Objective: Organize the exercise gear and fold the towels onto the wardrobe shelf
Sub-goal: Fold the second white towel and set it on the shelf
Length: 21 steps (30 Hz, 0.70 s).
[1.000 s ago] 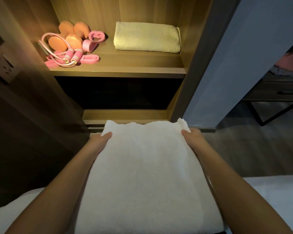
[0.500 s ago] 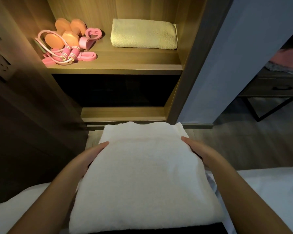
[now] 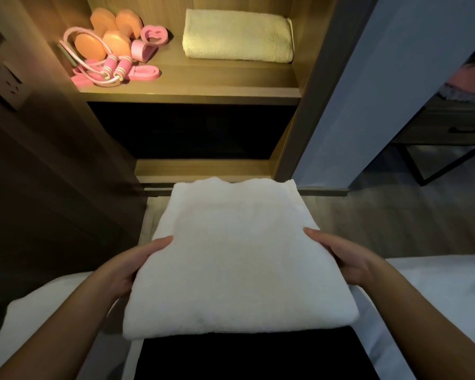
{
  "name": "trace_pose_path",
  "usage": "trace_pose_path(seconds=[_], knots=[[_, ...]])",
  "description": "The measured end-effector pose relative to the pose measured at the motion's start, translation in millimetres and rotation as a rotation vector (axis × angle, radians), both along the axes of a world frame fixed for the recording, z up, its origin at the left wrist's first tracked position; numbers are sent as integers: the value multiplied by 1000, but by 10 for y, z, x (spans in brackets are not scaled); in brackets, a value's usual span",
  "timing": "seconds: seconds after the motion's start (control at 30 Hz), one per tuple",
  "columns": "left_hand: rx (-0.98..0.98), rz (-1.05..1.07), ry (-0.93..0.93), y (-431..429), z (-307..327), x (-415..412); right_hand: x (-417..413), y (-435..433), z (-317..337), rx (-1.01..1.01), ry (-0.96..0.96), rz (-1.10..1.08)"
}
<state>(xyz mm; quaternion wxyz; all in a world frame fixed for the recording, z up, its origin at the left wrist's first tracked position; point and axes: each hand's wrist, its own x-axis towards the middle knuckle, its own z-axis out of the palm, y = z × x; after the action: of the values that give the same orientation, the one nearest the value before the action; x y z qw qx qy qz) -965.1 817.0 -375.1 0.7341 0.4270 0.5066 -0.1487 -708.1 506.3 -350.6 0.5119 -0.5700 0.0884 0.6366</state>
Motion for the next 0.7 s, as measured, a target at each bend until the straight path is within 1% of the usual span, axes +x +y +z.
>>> trace_pose_path(seconds=[0.07, 0.17, 0.3, 0.37, 0.47, 0.53, 0.6, 0.7], knots=[[-35, 57, -43, -33, 40, -17, -15, -85, 34, 82, 88, -2], [-97, 144, -91, -82, 116, -66, -77, -207, 88, 152, 158, -36], [-213, 125, -211, -129, 161, -303, -233, -374, 82, 181, 153, -12], [-237, 97, -250, -145, 204, -375, -243, -412, 101, 196, 91, 11], [-84, -4, -209, -200, 196, -489, -274, -474, 102, 120, -32, -7], [-45, -66, -159, -272, 164, -570, -330, -546, 76, 52, -93, 14], [36, -135, -94, -337, 159, -627, -379, -605, 79, -42, -189, 73], [208, -174, 13, -381, 147, -583, -388, -632, 76, -239, -423, 235]])
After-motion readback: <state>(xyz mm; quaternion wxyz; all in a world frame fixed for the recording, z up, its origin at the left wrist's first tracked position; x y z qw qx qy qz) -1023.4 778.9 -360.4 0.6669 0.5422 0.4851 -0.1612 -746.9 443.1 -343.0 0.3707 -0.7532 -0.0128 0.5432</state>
